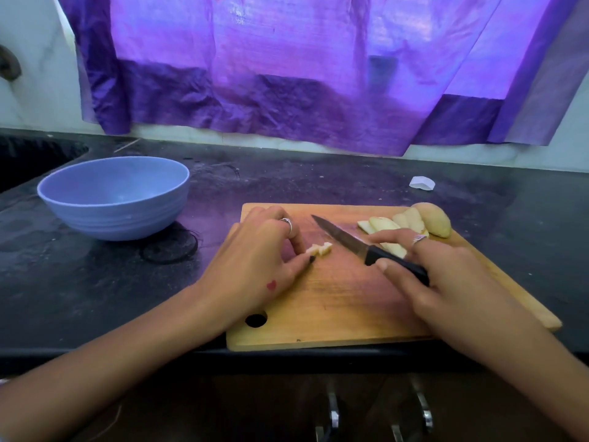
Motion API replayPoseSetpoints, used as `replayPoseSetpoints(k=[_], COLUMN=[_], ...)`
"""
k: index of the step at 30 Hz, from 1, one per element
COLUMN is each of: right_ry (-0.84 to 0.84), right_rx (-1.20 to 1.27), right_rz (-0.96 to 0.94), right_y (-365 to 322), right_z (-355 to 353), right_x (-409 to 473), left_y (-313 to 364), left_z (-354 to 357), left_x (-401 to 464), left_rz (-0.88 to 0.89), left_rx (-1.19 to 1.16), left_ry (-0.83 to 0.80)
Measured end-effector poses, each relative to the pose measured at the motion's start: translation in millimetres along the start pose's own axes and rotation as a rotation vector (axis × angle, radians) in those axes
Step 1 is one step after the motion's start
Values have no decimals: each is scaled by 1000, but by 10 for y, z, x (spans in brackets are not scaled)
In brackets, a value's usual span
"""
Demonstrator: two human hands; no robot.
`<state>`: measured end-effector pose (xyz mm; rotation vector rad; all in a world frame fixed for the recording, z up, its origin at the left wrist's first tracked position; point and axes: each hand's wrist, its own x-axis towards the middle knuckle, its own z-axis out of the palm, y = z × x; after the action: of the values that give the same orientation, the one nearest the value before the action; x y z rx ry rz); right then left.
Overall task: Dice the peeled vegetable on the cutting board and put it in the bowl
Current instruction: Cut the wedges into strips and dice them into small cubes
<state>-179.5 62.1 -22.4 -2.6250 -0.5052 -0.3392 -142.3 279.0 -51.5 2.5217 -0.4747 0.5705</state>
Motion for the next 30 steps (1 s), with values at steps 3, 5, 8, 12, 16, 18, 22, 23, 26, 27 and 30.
replayPoseSetpoints(k=[3,5,8,12,16,18,22,23,26,27,30], right_ry=[71,90,53,17,40,39,22,15,15,30,58], right_rx=[33,50,71,94,99,94,59,45,3,-11,-55], right_rz=[43,53,76,88,86,90,105,119,145,142,132], right_y=[112,162,201,228,301,332,341,343,341,341,354], right_z=[-70,-88,-87,-83,-105,-112,-133,-135,-141,-145,-168], right_x=[-16,-40,-68,-87,-115,-149,-212,-220,-213,-197,-127], left_y=[49,79,133,110,-41,-135,-159,-140,-14,52,295], left_z=[28,62,122,190,201,195,165,166,155,148,136], left_x=[129,171,199,283,466,572,668,664,582,539,402], left_rz=[-8,-6,24,47,33,8,-29,-24,84,135,198], left_rx=[-30,-57,-22,85,184,202,193,195,241,259,248], left_ry=[-40,-73,-86,-29,-43,-41,-64,-68,-29,-24,-72])
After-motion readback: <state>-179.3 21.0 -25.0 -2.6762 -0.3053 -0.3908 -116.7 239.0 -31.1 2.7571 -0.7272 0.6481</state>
